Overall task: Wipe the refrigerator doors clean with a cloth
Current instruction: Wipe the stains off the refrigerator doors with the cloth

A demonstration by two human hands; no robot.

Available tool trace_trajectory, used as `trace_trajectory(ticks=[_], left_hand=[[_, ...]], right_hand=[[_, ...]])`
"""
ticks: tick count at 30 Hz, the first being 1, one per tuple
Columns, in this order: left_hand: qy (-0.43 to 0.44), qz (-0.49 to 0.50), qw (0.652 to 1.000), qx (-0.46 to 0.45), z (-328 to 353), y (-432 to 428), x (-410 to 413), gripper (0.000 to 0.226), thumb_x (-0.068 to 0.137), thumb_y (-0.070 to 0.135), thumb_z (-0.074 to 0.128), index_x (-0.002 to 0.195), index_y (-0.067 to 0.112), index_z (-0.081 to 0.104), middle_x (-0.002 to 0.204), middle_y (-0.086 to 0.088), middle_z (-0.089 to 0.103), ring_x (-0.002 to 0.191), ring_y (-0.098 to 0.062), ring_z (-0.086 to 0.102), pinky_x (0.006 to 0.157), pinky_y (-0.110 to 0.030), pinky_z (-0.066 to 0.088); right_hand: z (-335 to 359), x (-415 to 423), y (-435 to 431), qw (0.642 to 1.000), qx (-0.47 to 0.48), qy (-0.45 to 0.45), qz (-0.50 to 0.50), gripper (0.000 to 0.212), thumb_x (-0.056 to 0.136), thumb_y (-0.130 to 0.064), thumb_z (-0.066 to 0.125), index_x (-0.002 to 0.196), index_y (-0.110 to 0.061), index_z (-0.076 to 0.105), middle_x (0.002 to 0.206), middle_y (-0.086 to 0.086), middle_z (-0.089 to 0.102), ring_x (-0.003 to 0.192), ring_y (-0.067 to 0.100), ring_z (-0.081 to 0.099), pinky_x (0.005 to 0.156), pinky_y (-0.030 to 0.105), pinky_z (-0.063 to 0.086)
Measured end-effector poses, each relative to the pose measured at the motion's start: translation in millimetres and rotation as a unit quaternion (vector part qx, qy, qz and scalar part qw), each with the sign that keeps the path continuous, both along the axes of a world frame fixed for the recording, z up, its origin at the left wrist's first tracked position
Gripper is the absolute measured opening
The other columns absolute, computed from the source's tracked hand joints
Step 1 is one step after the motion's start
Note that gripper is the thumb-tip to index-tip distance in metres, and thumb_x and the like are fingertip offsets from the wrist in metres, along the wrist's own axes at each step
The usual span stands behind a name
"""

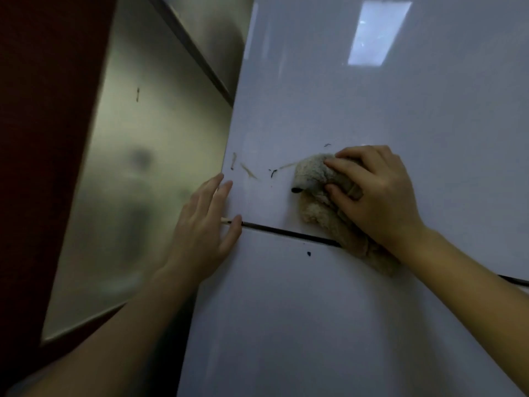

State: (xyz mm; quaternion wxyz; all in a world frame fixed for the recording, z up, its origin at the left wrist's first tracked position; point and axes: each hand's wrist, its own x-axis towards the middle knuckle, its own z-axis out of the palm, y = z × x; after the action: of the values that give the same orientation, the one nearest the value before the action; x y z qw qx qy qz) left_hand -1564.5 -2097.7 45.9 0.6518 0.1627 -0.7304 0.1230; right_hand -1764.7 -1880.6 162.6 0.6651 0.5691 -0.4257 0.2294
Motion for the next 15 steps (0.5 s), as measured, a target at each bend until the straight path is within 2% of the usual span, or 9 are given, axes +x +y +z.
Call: trace_trajectory(ticks=[3, 8, 12, 15], left_hand=[[-0.018, 0.016, 1.0, -0.017, -9, -1, -2, 0.056, 0.098, 0.039, 0.045, 0.145, 0.009, 0.045, 0.157, -0.012, 0.039, 0.141, -0.031, 0.042, 0.112, -0.042, 0.038], [-0.05, 0.034, 0.997, -0.051, -15, -1, -6, 0.057, 0.097, 0.04, 0.043, 0.143, 0.008, 0.051, 0.154, -0.016, 0.043, 0.14, -0.032, 0.042, 0.114, -0.04, 0.034], [-0.063, 0.03, 0.997, -0.041, -16, -5, -10, 0.059, 0.097, 0.042, 0.041, 0.145, 0.008, 0.047, 0.157, -0.015, 0.039, 0.143, -0.031, 0.038, 0.116, -0.041, 0.033], [-0.067, 0.024, 0.996, -0.059, -17, -11, -9, 0.059, 0.098, 0.041, 0.041, 0.147, 0.008, 0.045, 0.158, -0.015, 0.038, 0.145, -0.03, 0.037, 0.117, -0.04, 0.033]], right_hand=[[-6, 0, 1, 1.0, 0.001, -0.016, 0.004, 0.033, 0.09, -0.026, 0.074, 0.118, -0.01, 0.073, 0.116, 0.01, 0.068, 0.105, 0.031, 0.059, 0.085, 0.039, 0.045], [-2, 1, 3, 1.0, 0.0, -0.019, 0.006, 0.032, 0.09, -0.027, 0.074, 0.117, -0.01, 0.072, 0.116, 0.01, 0.068, 0.105, 0.03, 0.059, 0.085, 0.04, 0.049], [6, -1, 3, 0.999, -0.029, -0.033, 0.02, 0.031, 0.091, -0.025, 0.073, 0.117, -0.008, 0.072, 0.115, 0.013, 0.065, 0.105, 0.03, 0.056, 0.089, 0.034, 0.047], [20, 2, -1, 0.997, -0.051, -0.053, 0.024, 0.031, 0.09, -0.024, 0.072, 0.117, -0.008, 0.071, 0.113, 0.014, 0.064, 0.105, 0.029, 0.054, 0.087, 0.036, 0.049]])
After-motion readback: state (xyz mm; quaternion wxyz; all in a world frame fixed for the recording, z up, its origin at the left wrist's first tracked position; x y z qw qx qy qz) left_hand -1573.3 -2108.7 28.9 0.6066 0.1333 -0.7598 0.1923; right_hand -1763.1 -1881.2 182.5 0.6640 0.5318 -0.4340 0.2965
